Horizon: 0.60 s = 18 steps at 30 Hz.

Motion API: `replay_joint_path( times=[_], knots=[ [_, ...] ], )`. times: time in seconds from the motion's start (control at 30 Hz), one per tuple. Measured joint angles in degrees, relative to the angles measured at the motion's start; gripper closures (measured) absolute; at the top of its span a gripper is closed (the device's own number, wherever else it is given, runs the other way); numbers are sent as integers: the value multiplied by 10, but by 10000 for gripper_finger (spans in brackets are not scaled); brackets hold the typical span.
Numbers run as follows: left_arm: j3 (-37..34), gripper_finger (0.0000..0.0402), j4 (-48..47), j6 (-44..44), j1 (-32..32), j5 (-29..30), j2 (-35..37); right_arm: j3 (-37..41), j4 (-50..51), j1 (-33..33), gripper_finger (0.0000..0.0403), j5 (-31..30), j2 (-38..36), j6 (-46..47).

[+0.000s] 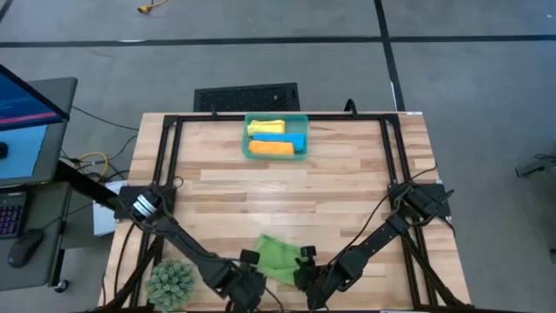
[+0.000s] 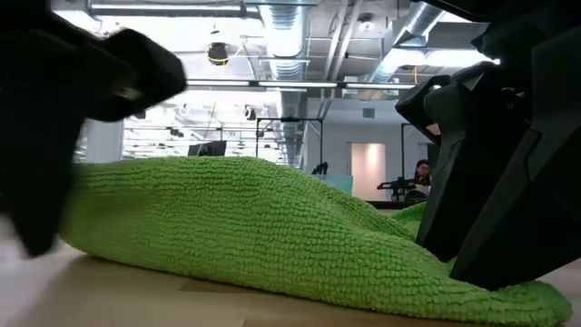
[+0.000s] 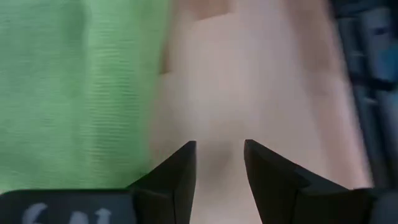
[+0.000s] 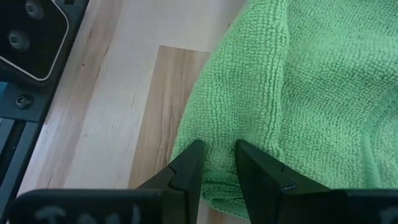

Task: Roll microfiber towels into tight, uniform cylinder then place into a basket
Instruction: Roll the green microfiber towel

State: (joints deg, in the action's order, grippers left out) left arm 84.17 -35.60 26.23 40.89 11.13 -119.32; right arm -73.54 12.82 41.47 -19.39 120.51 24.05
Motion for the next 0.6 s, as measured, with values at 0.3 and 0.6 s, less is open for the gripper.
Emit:
replay_joint_path(
  times=[0.3,0.6],
  knots=[
    [4,275,-6,-29,-22,34,5,0,0,1,282,0,0,0],
    [4,275,-12,-31,-25,66,5,0,0,0,282,1,0,0]
  ],
)
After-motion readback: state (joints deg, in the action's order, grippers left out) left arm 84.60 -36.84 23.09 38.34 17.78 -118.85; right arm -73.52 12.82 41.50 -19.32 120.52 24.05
